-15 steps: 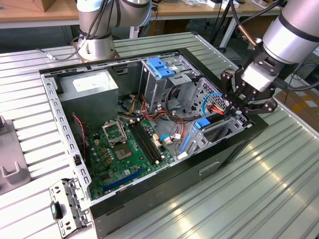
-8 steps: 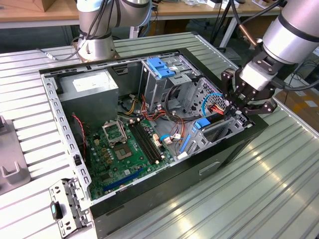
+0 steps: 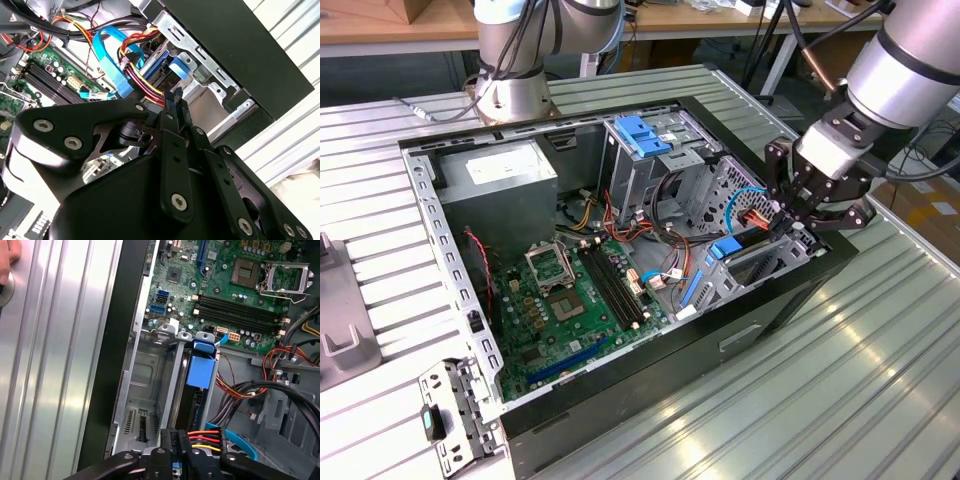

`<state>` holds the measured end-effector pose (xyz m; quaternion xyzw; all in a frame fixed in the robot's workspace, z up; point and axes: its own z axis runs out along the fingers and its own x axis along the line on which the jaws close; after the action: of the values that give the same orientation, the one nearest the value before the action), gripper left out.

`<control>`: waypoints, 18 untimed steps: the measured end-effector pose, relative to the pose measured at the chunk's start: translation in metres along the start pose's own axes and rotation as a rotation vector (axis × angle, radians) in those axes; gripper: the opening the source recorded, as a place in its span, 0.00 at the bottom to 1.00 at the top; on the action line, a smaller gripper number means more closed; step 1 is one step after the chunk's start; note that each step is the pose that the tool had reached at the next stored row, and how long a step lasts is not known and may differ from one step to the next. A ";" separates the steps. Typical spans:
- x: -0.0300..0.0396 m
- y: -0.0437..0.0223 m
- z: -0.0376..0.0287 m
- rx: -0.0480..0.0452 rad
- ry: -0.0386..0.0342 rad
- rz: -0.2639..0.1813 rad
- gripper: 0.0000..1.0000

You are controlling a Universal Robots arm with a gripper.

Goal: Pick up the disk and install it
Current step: 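Insert the first disk wire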

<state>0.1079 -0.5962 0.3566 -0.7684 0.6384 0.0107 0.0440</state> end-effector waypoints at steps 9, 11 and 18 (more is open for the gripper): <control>-0.0015 0.0010 0.0001 0.0056 0.0043 0.077 0.17; -0.0023 0.0011 0.0003 0.0066 0.0050 0.091 0.17; -0.0037 0.0012 0.0007 0.0095 0.0072 0.132 0.17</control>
<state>0.1061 -0.5928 0.3561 -0.7245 0.6877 0.0078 0.0446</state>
